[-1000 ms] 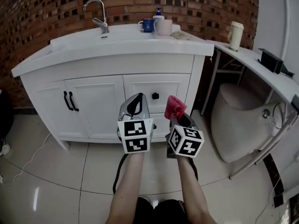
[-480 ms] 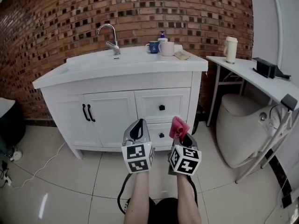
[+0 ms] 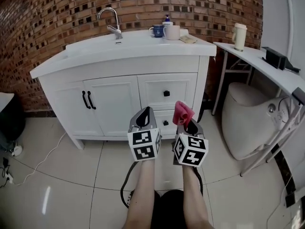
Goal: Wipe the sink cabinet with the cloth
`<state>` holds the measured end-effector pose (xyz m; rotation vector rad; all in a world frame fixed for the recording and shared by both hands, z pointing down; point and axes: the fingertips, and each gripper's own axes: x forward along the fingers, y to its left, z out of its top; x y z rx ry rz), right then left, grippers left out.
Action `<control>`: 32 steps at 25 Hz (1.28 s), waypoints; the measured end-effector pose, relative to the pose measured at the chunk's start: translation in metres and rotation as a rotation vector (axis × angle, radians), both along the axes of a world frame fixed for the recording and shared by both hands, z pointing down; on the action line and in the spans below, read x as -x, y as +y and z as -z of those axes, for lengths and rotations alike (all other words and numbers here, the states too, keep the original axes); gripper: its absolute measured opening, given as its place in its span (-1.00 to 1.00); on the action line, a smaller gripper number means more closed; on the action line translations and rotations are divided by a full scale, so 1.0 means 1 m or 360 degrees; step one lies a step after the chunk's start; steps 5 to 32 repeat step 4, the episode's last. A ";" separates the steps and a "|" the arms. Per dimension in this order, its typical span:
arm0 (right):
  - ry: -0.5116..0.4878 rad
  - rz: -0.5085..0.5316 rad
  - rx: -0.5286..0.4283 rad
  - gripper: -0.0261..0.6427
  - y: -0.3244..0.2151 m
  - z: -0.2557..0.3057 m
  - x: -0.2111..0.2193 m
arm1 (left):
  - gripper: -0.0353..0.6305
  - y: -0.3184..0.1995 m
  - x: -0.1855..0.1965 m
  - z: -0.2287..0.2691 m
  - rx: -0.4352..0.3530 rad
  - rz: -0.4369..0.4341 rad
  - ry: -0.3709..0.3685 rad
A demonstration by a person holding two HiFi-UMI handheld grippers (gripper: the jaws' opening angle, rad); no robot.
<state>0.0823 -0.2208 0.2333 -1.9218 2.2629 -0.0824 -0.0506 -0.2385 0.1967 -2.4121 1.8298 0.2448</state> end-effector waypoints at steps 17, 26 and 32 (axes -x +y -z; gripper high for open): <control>0.0038 0.0012 -0.0013 -0.74 -0.001 -0.002 -0.001 | -0.85 0.004 0.002 0.007 -0.0044 0.0016 0.0012; 0.0038 0.0012 -0.0013 -0.74 -0.001 -0.002 -0.001 | -0.85 0.004 0.002 0.007 -0.0044 0.0016 0.0012; 0.0038 0.0012 -0.0013 -0.74 -0.001 -0.002 -0.001 | -0.85 0.004 0.002 0.007 -0.0044 0.0016 0.0012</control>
